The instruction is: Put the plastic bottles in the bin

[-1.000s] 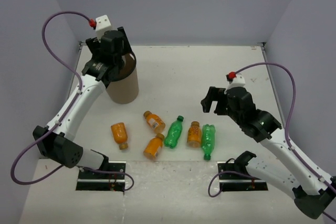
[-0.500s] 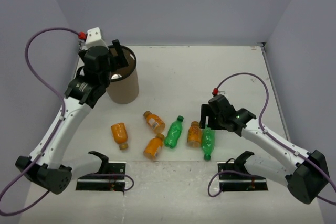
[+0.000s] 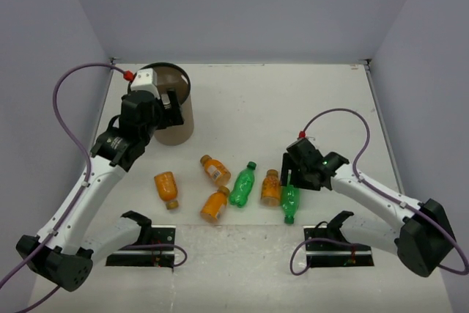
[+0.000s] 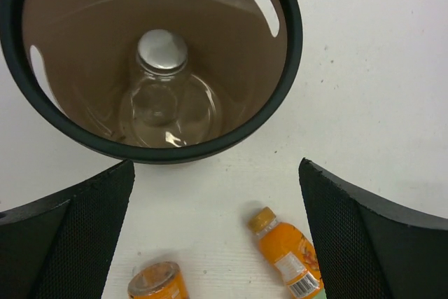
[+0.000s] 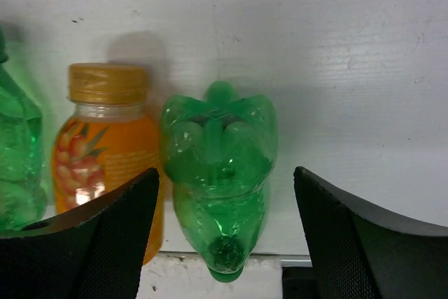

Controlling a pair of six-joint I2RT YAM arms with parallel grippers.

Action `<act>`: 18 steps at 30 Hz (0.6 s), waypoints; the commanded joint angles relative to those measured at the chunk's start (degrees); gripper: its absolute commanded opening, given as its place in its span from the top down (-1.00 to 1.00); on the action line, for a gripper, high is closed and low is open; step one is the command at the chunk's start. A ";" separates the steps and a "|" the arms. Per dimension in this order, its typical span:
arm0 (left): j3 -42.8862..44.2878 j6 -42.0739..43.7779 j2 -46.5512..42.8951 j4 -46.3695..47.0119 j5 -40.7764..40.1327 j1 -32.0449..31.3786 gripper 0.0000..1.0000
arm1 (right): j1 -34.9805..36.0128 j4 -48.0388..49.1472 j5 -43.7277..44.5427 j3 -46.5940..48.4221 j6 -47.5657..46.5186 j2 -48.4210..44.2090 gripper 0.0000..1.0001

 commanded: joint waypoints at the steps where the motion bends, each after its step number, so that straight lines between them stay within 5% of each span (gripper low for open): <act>1: -0.07 1.60 -0.63 0.65 3.29 -0.79 -1.00 | 0.30 -2.10 1.97 1.90 2.90 4.15 -0.56; 8: 0.72 2.74 -0.54 0.74 4.35 -1.76 -1.00 | -0.05 1.15 -0.31 2.78 2.81 11.09 -0.16; 13: -0.60 2.48 -2.38 0.83 8.98 -2.29 -1.00 | -0.05 2.04 0.47 4.09 2.64 12.08 0.57; 18: -4.46 1.34 -4.23 6.88 18.67 -8.60 -1.00 | -0.05 -5.15 5.91 8.57 2.73 2.86 0.66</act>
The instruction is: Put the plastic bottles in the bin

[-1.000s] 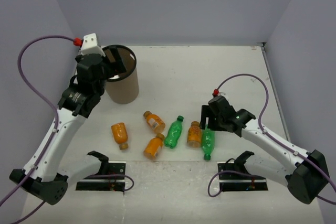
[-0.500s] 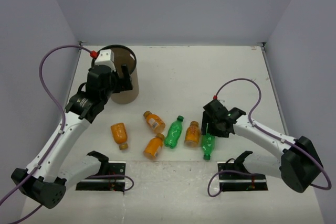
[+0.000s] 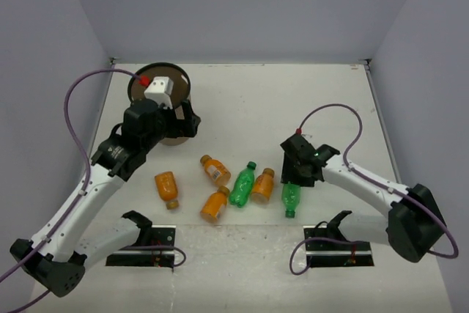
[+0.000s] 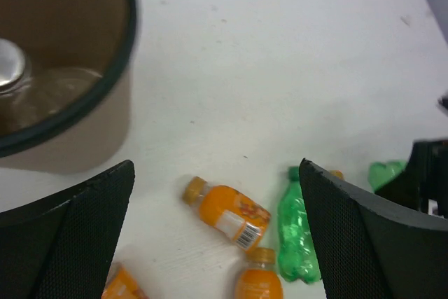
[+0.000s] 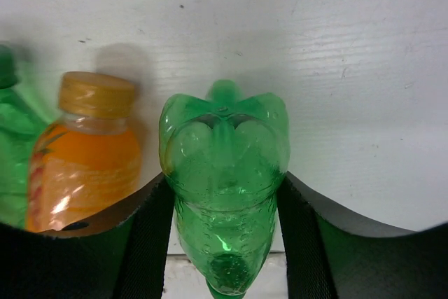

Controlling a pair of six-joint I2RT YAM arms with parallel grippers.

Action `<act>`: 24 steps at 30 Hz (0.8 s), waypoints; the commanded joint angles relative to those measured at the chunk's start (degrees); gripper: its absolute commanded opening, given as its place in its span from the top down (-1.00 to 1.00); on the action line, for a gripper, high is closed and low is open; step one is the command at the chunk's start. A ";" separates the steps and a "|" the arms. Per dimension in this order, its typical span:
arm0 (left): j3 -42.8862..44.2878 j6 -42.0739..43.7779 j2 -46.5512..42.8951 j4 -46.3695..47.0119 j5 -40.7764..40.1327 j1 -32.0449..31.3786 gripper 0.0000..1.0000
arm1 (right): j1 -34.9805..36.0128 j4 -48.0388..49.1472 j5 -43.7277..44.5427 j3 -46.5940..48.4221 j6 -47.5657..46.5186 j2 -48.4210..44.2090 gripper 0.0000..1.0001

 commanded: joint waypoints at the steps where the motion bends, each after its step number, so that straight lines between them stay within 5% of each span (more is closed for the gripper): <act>1: -2.56 -0.28 -1.70 6.84 10.16 -6.27 -1.00 | -0.03 -4.97 5.23 7.00 0.50 -8.99 0.66; 7: -8.10 -2.83 0.05 28.68 25.89 -18.85 -1.00 | -0.03 2.55 -5.37 12.12 -6.35 -26.22 0.70; 13: -11.26 -4.76 4.01 49.35 42.78 -24.47 -1.00 | -0.03 36.87 -33.64 2.81 -8.13 -38.63 0.70; 24: -8.54 -7.49 12.62 55.54 45.25 -29.22 -0.88 | -0.03 51.35 -40.47 0.25 -3.90 -37.50 0.74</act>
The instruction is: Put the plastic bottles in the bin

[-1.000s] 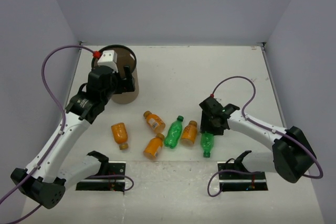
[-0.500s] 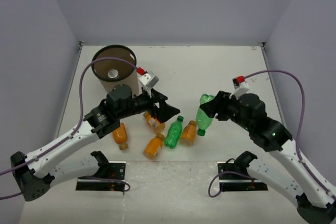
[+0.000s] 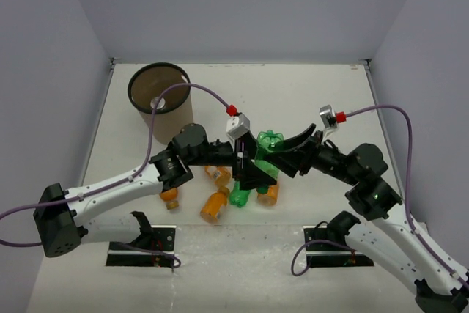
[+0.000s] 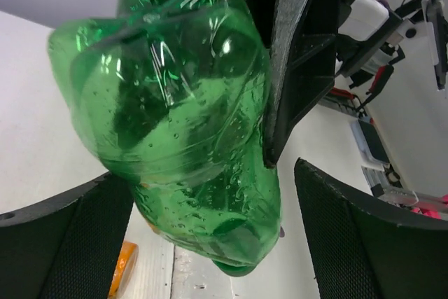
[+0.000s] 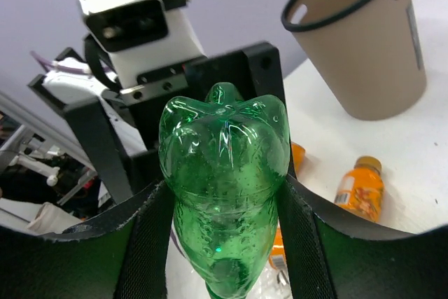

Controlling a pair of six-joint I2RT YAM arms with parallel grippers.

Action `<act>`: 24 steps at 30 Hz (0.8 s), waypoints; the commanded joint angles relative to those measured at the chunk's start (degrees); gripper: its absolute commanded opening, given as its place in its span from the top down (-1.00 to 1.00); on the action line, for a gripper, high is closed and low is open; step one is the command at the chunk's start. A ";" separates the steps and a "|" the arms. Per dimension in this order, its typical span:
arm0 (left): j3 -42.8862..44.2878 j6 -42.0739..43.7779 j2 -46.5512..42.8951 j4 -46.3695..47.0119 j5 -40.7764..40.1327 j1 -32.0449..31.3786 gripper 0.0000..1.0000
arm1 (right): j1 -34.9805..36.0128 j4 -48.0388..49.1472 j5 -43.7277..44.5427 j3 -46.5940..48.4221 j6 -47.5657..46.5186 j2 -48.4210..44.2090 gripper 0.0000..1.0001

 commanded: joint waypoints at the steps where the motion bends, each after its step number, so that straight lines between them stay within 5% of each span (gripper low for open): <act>1: 2.12 -1.50 1.00 6.98 2.28 -1.79 -0.81 | -0.01 8.84 -3.97 0.75 1.36 0.91 0.74; 2: 2.38 -1.50 1.44 6.99 2.19 -2.06 -0.66 | -0.01 9.72 -4.32 0.76 1.63 1.17 0.74; 3: 2.82 -1.59 2.40 7.07 2.11 -2.15 -0.12 | -0.01 10.07 -4.76 0.76 1.98 1.35 0.74; 6: 3.87 -1.42 2.67 5.59 -0.95 -2.33 1.00 | -0.01 10.34 -5.20 0.58 1.81 1.62 0.70; 9: 4.58 -0.89 1.53 1.81 -6.65 -2.33 1.00 | -0.01 9.47 -4.51 0.14 1.19 1.18 0.35; 10: 4.84 -0.72 1.01 0.85 -8.95 -2.33 1.00 | -0.01 7.63 -3.72 0.14 0.93 1.00 0.03; 12: 7.11 0.42 -0.31 -5.97 -18.16 -2.15 1.00 | -0.10 3.51 0.57 1.01 -0.12 -0.05 -0.98; 15: 14.41 1.22 -0.41 -23.98 -38.79 -0.05 1.00 | -0.10 -19.54 31.39 6.98 -0.92 -1.11 -0.98; 18: 21.09 -0.27 0.21 -39.65 -57.01 7.58 1.00 | -0.10 -32.15 51.32 11.39 1.18 -2.16 -0.98; 24: 30.85 2.62 5.30 -51.90 -76.46 26.04 1.00 | -0.10 -35.71 50.79 10.34 1.10 -1.56 -0.98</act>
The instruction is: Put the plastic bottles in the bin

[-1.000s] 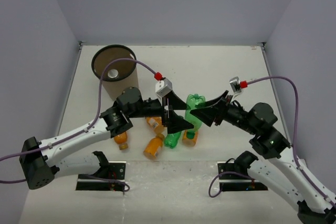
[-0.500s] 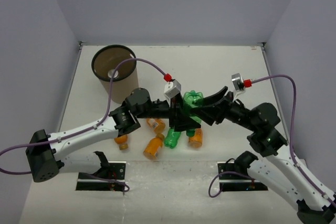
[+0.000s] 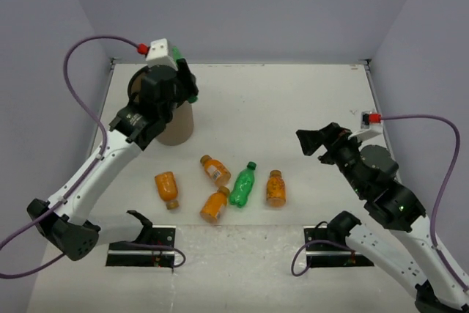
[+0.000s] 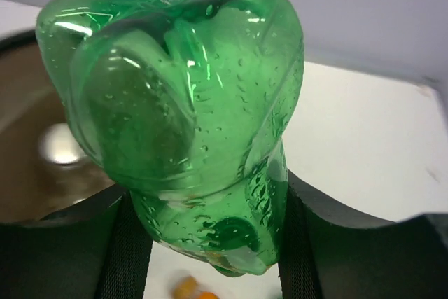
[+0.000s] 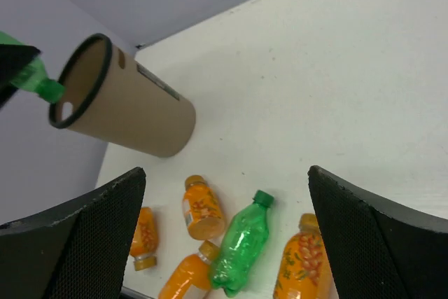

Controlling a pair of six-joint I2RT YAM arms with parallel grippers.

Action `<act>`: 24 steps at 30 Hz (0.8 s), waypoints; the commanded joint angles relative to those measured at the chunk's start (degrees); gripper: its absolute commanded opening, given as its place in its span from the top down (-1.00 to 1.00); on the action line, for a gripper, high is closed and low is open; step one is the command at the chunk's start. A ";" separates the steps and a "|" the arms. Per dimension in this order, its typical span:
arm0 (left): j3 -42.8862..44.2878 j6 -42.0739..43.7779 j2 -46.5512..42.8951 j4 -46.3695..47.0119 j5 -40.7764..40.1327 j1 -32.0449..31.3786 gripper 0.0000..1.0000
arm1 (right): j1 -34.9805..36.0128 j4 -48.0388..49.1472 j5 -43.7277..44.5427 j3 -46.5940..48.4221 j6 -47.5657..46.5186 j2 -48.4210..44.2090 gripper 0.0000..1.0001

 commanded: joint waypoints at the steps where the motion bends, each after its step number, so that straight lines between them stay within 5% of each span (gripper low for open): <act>1: 5.29 2.89 3.66 -10.59 -17.39 6.97 1.00 | 0.03 -6.80 5.15 0.44 -0.12 2.78 -0.98; 5: 8.80 4.20 7.36 -8.84 -15.90 13.31 1.00 | 0.03 -6.36 -1.78 -2.02 -1.00 7.17 -0.98; 8: 9.69 3.77 9.39 -8.92 -16.07 14.19 0.66 | 0.03 -7.06 -5.14 -4.22 -0.39 12.79 -0.98; 9: 9.43 3.51 9.65 -8.92 -16.07 14.11 -0.25 | 0.03 -7.32 -5.84 -4.92 -0.04 14.28 -0.98; 10: 8.99 3.07 9.83 -8.83 -15.38 14.20 -0.85 | 0.12 -6.98 -6.98 -6.58 0.05 17.17 -0.98; 11: 7.85 3.07 9.83 -8.40 -14.85 14.20 -1.00 | 0.03 -6.63 -9.17 -7.47 0.23 18.50 -0.98; 24: 4.07 5.17 -2.55 -11.91 -5.80 11.83 -1.00 | 11.72 -6.38 -5.85 -12.22 8.23 30.55 -0.98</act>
